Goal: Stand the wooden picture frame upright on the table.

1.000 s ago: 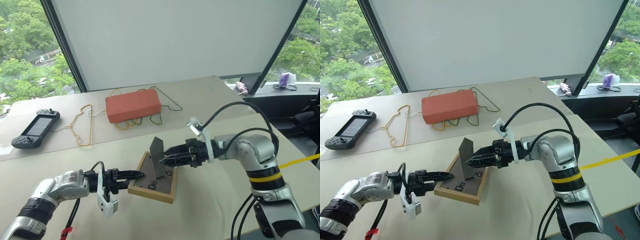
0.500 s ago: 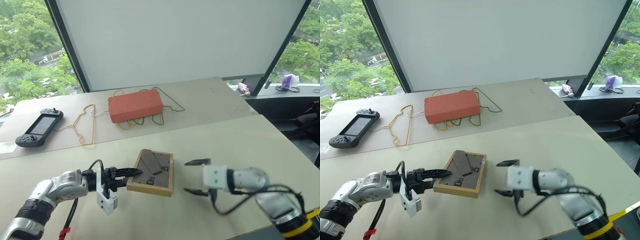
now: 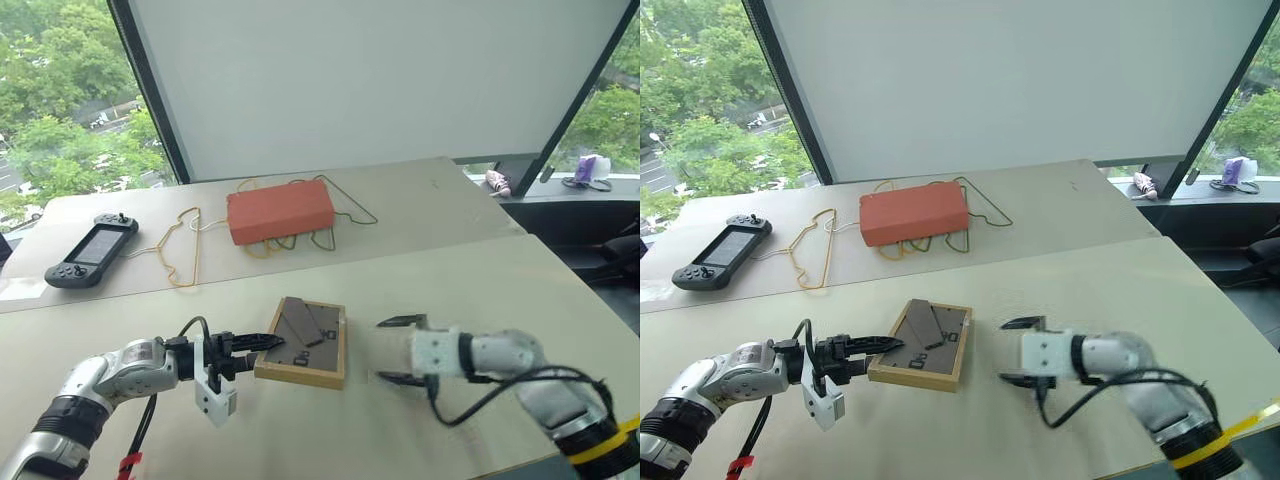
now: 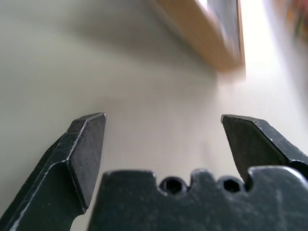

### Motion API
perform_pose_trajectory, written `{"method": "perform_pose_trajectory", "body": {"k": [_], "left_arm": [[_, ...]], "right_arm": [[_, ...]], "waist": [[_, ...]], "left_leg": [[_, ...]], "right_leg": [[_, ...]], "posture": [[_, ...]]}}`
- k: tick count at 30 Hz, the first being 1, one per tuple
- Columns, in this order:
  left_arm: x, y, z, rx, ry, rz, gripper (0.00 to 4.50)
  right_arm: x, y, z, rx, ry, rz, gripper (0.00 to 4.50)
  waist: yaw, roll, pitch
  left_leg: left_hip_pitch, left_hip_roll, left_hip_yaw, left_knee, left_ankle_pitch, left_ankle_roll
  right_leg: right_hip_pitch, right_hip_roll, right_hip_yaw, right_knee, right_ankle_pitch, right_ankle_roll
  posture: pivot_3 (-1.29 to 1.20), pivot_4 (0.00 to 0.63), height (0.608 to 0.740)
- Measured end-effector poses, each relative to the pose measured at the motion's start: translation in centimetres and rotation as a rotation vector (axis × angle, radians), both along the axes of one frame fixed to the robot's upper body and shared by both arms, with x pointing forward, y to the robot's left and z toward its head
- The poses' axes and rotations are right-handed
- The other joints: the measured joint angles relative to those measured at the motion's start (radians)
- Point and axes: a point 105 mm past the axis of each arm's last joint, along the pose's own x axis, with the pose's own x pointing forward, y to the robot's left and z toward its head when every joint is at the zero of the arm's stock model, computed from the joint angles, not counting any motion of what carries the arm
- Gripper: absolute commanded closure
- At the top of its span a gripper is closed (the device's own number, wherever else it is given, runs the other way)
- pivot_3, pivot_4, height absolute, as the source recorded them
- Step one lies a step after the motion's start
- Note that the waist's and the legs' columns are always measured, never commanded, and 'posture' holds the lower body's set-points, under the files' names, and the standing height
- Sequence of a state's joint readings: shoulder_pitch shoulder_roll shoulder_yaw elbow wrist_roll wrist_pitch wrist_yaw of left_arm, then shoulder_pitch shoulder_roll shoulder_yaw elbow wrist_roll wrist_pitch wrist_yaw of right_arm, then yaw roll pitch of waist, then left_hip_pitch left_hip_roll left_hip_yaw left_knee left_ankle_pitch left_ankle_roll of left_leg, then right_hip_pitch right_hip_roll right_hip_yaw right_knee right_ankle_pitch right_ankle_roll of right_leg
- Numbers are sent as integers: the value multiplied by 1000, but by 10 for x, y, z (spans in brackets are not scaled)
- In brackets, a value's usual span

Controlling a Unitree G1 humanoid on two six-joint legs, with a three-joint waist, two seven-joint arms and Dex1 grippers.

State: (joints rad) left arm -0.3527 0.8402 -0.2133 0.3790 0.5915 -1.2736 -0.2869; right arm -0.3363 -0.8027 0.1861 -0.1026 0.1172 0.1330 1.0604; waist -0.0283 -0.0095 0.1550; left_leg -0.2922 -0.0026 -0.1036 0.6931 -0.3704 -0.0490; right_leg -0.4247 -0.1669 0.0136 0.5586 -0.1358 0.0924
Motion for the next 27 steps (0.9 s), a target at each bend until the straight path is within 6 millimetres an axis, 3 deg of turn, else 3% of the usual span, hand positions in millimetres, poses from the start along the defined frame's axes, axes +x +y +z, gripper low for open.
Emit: {"method": "perform_pose_trajectory", "body": {"k": [3,6,8,11,19,27], "left_arm": [[-3,-1,-2,42,-61,-22,3375],[-11,-7,-9,35,-112,-47,3375],[-13,-8,-14,17,-130,-45,3375],[-11,-8,-16,14,-158,-40,3375],[-4,-7,-12,39,-204,-43,3375],[-5,-9,-11,39,-200,-32,3375]], "right_arm": [[19,27,45,346,287,-84,53],[20,61,90,570,572,-34,53],[15,82,101,648,762,24,53],[10,102,92,632,924,35,53],[3,112,28,464,1102,-74,53],[21,119,27,482,1048,-66,53]], "waist": [[-18,1,0],[-15,2,0],[-11,2,0],[-2,2,0],[-18,2,-1],[-31,3,-1]], "left_leg": [[0,1,1,0,0,0],[2,2,-1,-1,0,0],[1,2,-1,-1,0,0],[-1,1,-1,0,0,0],[-10,0,-1,1,0,0],[-10,0,-1,1,0,0]], "right_leg": [[1,2,1,1,1,-1],[-1,3,0,2,1,-2],[-1,2,-1,1,1,-1],[-2,1,-2,1,1,-1],[-14,0,-2,4,1,-1],[-14,0,-2,4,1,-1]], "posture": [[0,150,740],[0,150,740],[0,150,740],[0,150,740],[0,150,740],[0,150,740]]}}
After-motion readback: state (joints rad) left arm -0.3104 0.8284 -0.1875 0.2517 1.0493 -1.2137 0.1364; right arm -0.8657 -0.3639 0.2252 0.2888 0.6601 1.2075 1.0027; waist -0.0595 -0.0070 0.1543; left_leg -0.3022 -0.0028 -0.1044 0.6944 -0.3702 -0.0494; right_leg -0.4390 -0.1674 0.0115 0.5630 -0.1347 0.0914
